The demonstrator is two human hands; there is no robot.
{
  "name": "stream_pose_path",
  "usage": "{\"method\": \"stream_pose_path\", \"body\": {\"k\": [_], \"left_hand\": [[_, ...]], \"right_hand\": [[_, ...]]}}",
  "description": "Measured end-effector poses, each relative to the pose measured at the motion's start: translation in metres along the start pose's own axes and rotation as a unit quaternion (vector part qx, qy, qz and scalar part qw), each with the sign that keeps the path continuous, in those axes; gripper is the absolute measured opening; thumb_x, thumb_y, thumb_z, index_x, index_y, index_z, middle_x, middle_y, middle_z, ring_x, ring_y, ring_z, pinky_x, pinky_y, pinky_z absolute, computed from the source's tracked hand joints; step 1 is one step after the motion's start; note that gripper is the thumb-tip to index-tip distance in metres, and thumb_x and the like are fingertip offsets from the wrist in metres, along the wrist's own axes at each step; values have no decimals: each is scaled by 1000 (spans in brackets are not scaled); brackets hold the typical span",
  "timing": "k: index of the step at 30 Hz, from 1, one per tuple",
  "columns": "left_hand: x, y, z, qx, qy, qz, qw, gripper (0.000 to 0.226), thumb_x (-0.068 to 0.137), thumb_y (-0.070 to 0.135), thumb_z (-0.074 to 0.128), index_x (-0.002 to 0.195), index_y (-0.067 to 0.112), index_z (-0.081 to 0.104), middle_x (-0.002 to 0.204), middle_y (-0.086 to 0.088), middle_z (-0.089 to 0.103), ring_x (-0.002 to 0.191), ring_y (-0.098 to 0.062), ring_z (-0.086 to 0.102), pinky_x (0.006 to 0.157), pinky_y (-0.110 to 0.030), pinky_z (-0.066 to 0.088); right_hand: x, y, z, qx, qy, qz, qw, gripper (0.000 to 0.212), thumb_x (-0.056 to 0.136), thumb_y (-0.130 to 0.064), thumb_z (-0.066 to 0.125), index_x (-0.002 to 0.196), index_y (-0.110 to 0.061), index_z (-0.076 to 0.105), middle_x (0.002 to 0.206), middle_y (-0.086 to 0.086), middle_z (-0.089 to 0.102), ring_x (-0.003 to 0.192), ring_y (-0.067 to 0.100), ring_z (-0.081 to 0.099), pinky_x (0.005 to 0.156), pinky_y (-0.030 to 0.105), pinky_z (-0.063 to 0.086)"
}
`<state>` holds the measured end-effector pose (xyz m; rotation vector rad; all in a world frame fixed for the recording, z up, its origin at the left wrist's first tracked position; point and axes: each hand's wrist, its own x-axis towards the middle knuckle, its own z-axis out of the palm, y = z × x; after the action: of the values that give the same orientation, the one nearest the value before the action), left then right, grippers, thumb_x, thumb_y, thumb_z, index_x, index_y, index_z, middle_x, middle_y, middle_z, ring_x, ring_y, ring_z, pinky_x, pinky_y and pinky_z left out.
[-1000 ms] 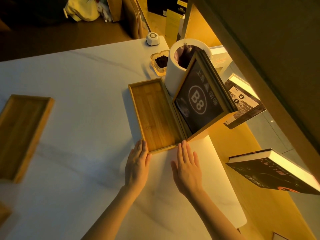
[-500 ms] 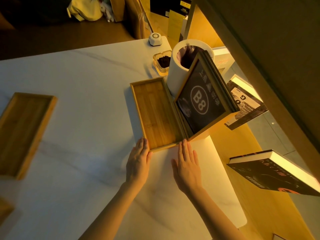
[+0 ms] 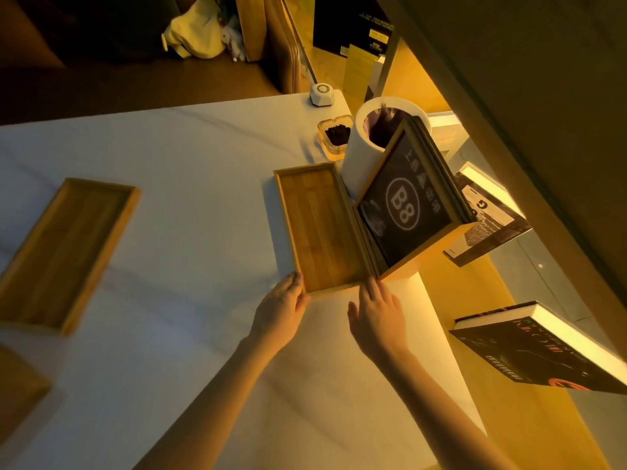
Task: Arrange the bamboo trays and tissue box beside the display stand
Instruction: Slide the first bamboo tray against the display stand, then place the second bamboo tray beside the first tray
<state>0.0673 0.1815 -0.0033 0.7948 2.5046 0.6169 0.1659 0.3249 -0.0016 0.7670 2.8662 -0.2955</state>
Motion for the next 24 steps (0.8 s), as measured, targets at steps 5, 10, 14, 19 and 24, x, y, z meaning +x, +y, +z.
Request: {"method": "stream_pose_path", "body": {"k": [5, 10, 14, 19, 24], "left_hand": [[-5, -3, -46, 14, -9, 16, 1000, 31, 91, 29, 42, 93, 3, 59, 87, -16, 63, 83, -29, 61, 65, -32, 43], [-25, -29, -102, 32, 21, -2, 999, 39, 91, 27, 41, 55, 11, 40, 56, -5, 44, 59, -23, 48, 58, -31, 38], [-47, -67, -148, 54, 68, -46, 995, 34, 90, 30, 42, 85, 3, 62, 85, -16, 65, 83, -32, 61, 74, -36, 47], [-80, -133, -198, 66, 141, -59, 986, 30, 89, 26, 45, 78, 2, 59, 83, -21, 66, 80, -34, 61, 68, -40, 47], [-103, -211, -244, 77, 186, -58, 978, 14, 86, 15, 48, 79, 9, 59, 80, -18, 64, 78, -34, 60, 65, -39, 45]], "right_hand": [[12, -21, -32, 16, 8, -44, 999, 28, 93, -30, 43, 104, -9, 59, 100, 8, 67, 89, 25, 64, 75, 34, 53], [22, -70, -59, -24, -82, -62, 994, 23, 94, -24, 41, 95, -9, 58, 77, 1, 52, 72, 18, 58, 63, 29, 49], [22, -125, -74, -43, -43, -74, 995, 27, 94, -29, 40, 88, -10, 58, 74, 3, 54, 68, 16, 56, 56, 26, 43], [26, -195, -77, -21, 11, -143, 990, 30, 94, -28, 41, 89, -8, 63, 84, 5, 66, 65, 14, 53, 48, 20, 37], [26, -272, -64, 103, 26, -149, 983, 31, 92, -29, 39, 91, -8, 62, 84, 9, 67, 68, 22, 59, 62, 31, 50]]}}
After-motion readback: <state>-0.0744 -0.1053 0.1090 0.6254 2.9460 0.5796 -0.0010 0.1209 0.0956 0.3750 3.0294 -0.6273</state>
